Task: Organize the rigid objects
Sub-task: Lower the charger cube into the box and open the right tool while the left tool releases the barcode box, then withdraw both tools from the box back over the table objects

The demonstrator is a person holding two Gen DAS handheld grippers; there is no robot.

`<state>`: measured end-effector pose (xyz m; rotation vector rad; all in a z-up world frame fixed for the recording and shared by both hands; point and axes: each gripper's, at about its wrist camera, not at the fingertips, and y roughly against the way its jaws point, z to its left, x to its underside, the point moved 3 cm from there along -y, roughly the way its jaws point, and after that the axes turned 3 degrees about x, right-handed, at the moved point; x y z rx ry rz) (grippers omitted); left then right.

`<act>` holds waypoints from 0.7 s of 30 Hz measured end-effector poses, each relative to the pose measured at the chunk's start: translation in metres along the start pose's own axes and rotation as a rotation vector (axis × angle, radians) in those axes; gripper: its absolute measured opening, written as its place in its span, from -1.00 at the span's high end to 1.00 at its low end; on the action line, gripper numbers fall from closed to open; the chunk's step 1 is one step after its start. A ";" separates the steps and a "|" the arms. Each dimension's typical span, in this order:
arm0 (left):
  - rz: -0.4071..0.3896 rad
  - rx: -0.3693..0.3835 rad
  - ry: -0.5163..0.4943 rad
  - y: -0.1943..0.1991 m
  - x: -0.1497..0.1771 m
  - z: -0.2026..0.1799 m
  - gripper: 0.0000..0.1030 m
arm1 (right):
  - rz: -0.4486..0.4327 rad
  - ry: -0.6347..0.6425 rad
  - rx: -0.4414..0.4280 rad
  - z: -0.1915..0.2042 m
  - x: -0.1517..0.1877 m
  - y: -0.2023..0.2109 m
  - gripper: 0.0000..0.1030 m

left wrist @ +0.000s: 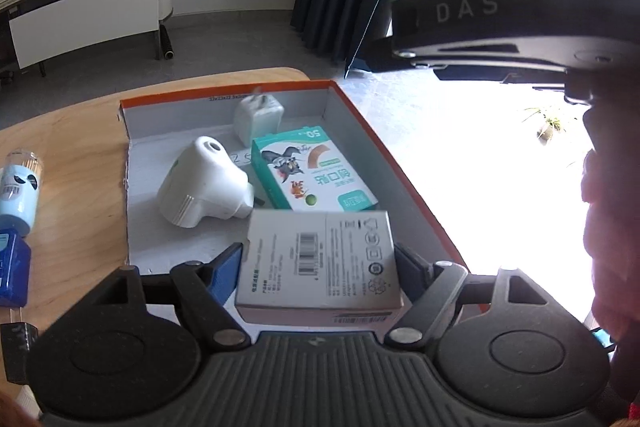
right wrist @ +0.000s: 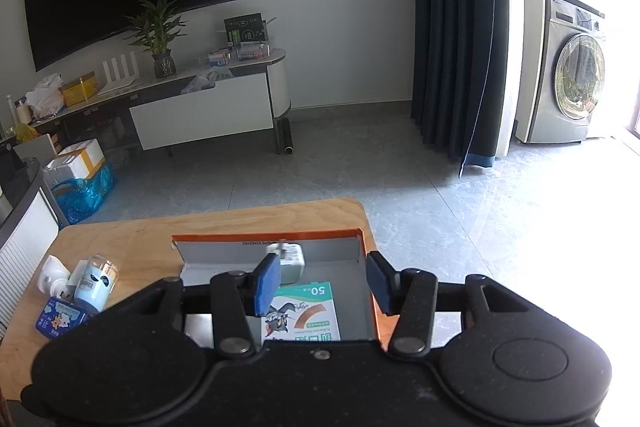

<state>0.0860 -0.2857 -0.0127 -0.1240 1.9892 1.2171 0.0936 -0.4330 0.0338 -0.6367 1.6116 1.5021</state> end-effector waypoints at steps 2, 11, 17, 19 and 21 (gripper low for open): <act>-0.015 -0.018 -0.008 0.004 0.000 -0.002 -0.69 | -0.001 0.003 0.003 -0.001 0.002 0.006 -0.17; -0.030 -0.130 0.073 0.031 0.000 0.028 -0.76 | -0.003 -0.027 0.030 0.005 0.015 0.022 -0.49; -0.042 -0.186 0.100 0.051 0.002 0.045 -0.77 | 0.016 -0.041 0.024 0.015 0.024 0.028 -0.51; -0.043 -0.203 0.107 0.056 0.003 0.050 -0.76 | 0.022 -0.035 0.022 0.020 0.029 0.029 -0.52; -0.045 -0.220 0.113 0.062 0.004 0.055 -0.77 | 0.029 -0.031 0.021 0.026 0.032 0.030 -0.52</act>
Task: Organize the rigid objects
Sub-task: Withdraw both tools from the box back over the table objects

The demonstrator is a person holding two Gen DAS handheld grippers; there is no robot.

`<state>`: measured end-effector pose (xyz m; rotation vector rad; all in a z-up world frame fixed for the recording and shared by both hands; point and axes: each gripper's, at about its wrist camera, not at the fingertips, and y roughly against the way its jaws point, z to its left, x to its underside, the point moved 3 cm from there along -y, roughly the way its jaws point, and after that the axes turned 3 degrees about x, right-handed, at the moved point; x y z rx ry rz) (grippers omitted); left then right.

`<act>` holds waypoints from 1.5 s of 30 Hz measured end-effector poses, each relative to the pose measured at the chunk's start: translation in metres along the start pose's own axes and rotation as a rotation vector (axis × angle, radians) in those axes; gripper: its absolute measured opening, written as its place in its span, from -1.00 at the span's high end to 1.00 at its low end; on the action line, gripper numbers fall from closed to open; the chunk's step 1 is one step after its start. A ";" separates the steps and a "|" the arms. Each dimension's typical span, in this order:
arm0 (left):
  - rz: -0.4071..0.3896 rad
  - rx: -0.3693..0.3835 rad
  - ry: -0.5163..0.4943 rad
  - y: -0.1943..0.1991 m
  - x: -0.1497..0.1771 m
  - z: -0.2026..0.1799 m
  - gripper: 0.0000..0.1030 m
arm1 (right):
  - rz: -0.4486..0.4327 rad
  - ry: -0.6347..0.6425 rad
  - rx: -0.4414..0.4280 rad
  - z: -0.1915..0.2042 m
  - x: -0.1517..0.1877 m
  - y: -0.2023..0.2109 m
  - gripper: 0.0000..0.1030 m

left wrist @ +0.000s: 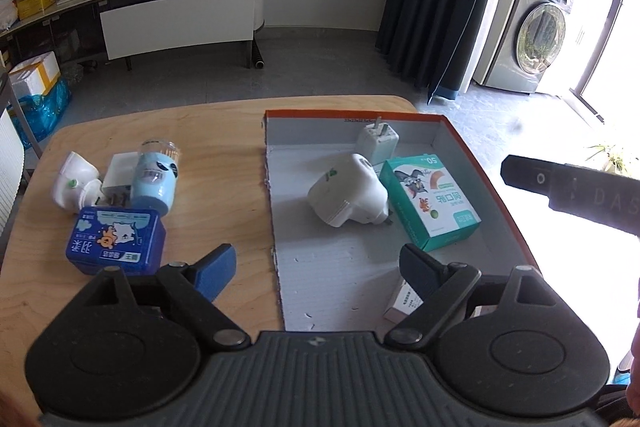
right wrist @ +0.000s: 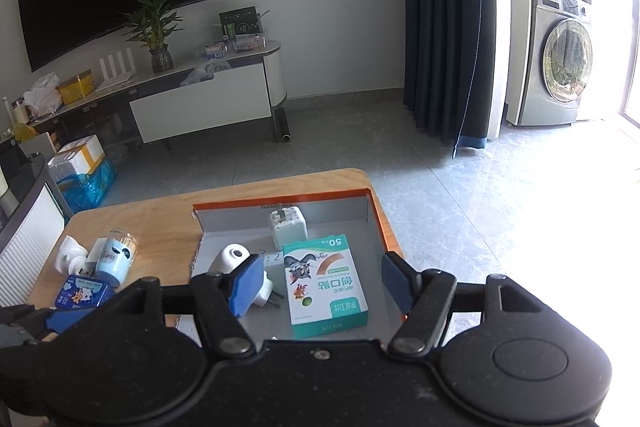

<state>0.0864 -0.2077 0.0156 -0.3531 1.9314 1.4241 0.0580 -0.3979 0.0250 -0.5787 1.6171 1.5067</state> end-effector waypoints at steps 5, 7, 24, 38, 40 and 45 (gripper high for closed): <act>-0.005 -0.029 0.016 0.010 0.002 0.014 -0.77 | 0.020 -0.005 -0.016 0.010 0.012 0.004 -0.52; -0.005 -0.040 0.023 0.012 0.003 0.019 -0.77 | 0.027 0.000 -0.026 0.016 0.016 0.005 -0.52; -0.019 -0.086 0.083 0.026 0.012 0.059 -0.77 | 0.059 0.050 -0.087 0.060 0.033 0.012 -0.52; -0.015 -0.123 0.127 0.035 0.021 0.093 -0.76 | 0.101 0.097 -0.149 0.099 0.048 0.009 -0.52; -0.015 -0.124 0.136 0.035 0.022 0.097 -0.76 | 0.105 0.103 -0.157 0.105 0.050 0.009 -0.52; -0.013 -0.127 0.145 0.036 0.025 0.105 -0.76 | 0.114 0.119 -0.173 0.116 0.053 0.009 -0.52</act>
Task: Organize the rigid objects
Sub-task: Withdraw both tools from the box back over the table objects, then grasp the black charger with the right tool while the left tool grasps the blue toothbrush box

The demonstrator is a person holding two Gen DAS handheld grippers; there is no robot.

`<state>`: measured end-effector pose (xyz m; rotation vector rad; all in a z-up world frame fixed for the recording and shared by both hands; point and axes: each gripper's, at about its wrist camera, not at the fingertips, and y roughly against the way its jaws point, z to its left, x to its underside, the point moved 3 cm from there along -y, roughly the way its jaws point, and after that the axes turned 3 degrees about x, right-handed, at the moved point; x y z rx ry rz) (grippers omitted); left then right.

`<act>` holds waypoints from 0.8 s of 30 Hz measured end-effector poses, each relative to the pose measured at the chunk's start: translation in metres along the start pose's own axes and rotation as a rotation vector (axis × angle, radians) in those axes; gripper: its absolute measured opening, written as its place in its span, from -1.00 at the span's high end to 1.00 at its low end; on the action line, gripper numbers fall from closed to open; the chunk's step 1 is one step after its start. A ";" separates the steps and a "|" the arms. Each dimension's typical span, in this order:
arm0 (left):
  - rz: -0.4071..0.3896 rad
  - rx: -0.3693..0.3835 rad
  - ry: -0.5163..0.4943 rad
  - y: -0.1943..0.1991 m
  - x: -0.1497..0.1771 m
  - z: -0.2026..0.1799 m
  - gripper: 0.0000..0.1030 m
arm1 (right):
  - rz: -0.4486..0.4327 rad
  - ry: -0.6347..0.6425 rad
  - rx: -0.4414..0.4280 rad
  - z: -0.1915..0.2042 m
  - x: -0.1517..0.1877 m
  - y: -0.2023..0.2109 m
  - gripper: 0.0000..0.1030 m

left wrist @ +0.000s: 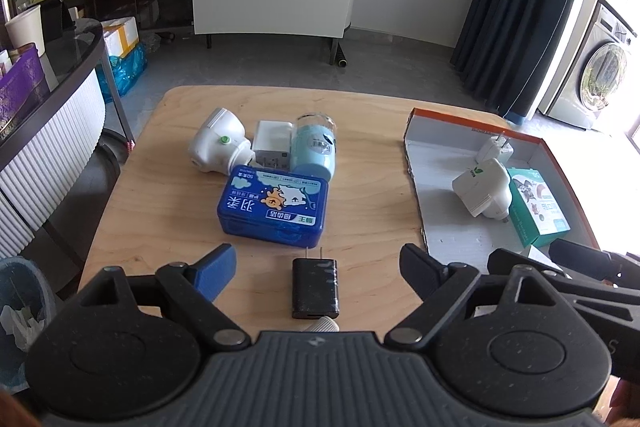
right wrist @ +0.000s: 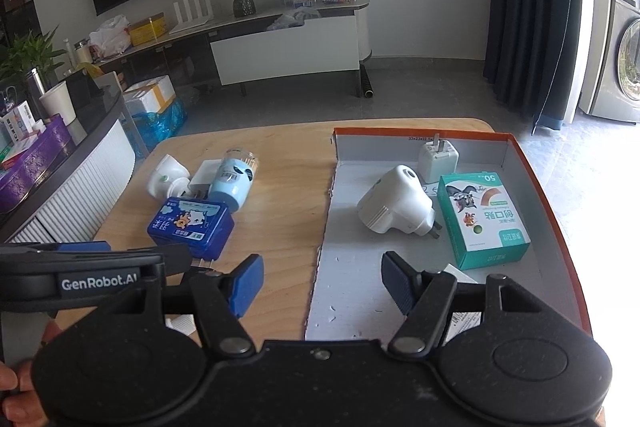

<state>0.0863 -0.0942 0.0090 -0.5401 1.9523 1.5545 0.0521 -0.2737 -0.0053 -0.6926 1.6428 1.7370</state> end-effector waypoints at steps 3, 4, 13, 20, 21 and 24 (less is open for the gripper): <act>0.002 -0.006 0.007 -0.001 0.001 0.006 -0.76 | 0.005 0.008 -0.010 0.006 0.000 -0.001 -0.52; 0.003 -0.009 0.010 -0.001 0.001 0.010 -0.76 | 0.007 0.012 -0.016 0.008 0.001 -0.002 -0.52; 0.018 -0.083 0.074 -0.004 0.001 0.054 -0.76 | 0.075 0.054 -0.083 0.037 0.017 -0.019 -0.52; 0.025 -0.117 0.097 -0.006 0.000 0.077 -0.76 | 0.140 0.057 -0.153 0.067 0.024 -0.042 -0.52; 0.026 -0.118 0.100 -0.007 0.000 0.079 -0.76 | 0.147 0.057 -0.164 0.072 0.024 -0.046 -0.52; 0.028 -0.118 0.103 -0.009 0.000 0.086 -0.76 | 0.167 0.058 -0.182 0.086 0.024 -0.060 -0.52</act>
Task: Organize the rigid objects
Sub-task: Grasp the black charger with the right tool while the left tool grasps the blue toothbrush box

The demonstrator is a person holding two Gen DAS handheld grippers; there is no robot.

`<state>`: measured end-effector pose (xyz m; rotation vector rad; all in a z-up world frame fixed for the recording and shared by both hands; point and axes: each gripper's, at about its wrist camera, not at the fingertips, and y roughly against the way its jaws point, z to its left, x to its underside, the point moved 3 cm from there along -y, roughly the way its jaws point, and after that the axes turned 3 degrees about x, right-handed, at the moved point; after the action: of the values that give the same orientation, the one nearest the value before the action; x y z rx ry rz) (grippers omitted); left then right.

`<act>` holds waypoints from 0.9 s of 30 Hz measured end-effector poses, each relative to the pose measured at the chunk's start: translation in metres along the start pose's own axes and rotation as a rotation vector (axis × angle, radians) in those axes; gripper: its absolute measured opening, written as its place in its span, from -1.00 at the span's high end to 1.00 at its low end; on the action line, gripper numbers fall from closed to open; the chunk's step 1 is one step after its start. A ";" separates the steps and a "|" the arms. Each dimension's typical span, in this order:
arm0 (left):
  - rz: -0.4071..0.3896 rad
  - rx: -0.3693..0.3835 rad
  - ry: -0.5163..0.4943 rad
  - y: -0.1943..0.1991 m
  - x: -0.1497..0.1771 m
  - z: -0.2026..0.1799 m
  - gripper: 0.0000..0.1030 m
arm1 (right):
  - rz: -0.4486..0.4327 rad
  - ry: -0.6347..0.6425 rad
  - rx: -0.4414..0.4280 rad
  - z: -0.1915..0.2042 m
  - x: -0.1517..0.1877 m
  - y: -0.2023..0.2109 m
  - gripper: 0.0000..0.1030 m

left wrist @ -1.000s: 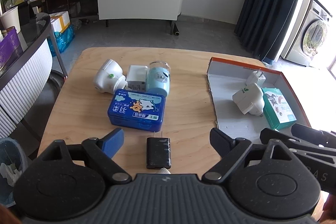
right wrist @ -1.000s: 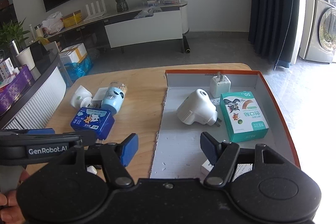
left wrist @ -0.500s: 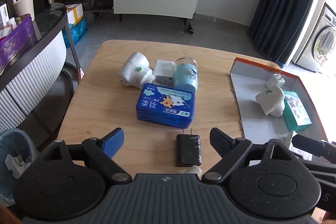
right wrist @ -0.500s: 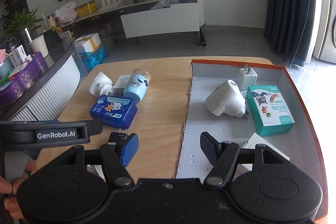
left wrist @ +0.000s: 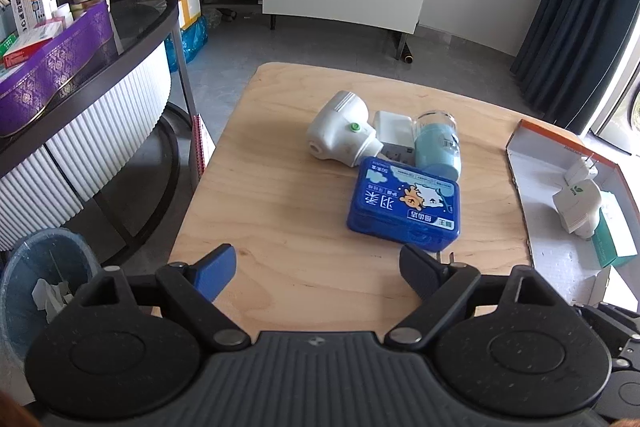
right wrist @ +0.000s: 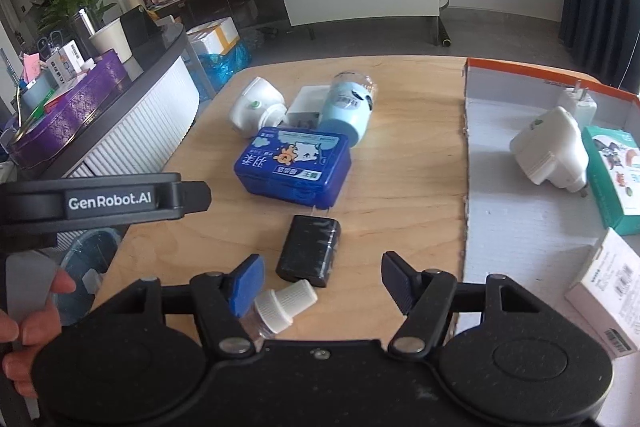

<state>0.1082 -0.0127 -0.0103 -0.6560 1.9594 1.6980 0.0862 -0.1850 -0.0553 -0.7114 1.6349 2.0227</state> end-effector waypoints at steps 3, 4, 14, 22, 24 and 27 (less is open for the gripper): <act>0.001 0.000 0.001 -0.003 -0.002 0.005 -0.77 | 0.026 -0.017 -0.009 0.007 -0.002 -0.016 -0.51; 0.000 0.002 0.003 -0.004 -0.003 0.007 -0.77 | 0.029 -0.013 -0.003 0.010 -0.002 -0.022 -0.51; 0.001 0.061 -0.034 -0.026 -0.008 -0.007 -0.85 | 0.021 -0.047 0.070 -0.003 -0.003 -0.037 0.15; -0.009 0.103 -0.132 -0.052 -0.016 -0.045 -0.98 | 0.002 -0.102 0.105 -0.041 0.002 -0.019 0.15; -0.005 0.100 -0.144 -0.060 -0.018 -0.052 -0.98 | -0.006 -0.105 0.102 -0.044 0.002 -0.014 0.15; 0.002 0.095 -0.159 -0.072 -0.019 -0.060 -0.99 | -0.021 -0.091 0.109 -0.046 0.002 -0.008 0.15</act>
<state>0.1657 -0.0795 -0.0459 -0.4701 1.9154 1.5956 0.0954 -0.2279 -0.0705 -0.5869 1.6630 1.9062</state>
